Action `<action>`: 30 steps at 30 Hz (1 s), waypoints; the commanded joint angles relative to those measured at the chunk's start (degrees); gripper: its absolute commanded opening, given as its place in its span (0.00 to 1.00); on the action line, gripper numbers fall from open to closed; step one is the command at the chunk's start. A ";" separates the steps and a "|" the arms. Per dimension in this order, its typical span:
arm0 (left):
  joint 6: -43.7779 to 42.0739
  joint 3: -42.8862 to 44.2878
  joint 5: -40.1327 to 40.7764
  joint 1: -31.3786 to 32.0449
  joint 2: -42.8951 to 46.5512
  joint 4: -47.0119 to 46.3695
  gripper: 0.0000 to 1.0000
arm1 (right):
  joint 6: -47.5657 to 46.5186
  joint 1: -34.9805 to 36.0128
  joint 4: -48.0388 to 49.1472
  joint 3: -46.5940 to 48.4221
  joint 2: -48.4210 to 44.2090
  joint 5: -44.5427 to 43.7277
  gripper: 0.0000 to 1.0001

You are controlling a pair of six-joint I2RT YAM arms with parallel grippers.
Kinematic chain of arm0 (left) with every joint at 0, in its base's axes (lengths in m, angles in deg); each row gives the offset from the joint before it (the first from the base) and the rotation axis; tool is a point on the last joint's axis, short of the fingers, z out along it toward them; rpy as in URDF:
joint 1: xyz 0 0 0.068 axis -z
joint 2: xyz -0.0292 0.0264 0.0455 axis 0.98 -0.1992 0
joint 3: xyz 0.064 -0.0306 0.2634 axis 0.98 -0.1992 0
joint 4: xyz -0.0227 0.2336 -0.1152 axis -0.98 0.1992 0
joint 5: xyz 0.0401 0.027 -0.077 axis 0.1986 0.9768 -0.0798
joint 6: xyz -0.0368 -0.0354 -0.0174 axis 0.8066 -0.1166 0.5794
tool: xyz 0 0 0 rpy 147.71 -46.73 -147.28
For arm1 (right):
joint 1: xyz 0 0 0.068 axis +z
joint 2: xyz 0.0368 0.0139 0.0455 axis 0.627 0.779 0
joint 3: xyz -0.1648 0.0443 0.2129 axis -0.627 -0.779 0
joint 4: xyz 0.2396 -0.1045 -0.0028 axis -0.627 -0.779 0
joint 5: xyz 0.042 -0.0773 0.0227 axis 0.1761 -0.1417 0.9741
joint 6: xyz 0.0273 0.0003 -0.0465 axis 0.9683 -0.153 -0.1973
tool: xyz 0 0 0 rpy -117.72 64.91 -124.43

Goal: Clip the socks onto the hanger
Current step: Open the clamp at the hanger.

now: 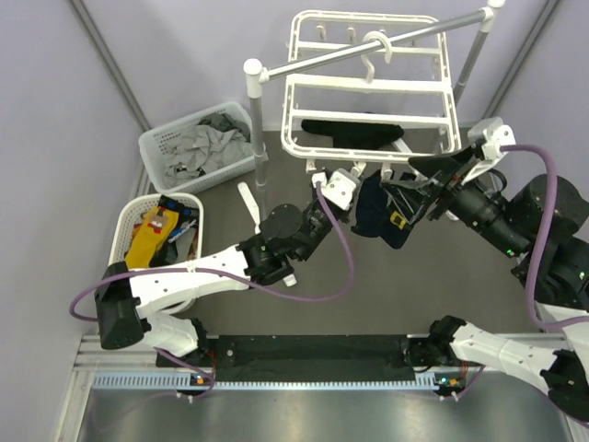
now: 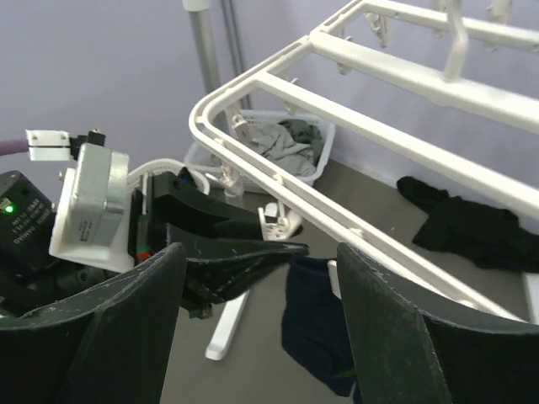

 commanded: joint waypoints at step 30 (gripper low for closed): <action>10.60 3.81 -10.76 0.15 0.54 8.85 0.03 | 20.20 -1.99 12.38 -11.71 3.74 -8.71 0.56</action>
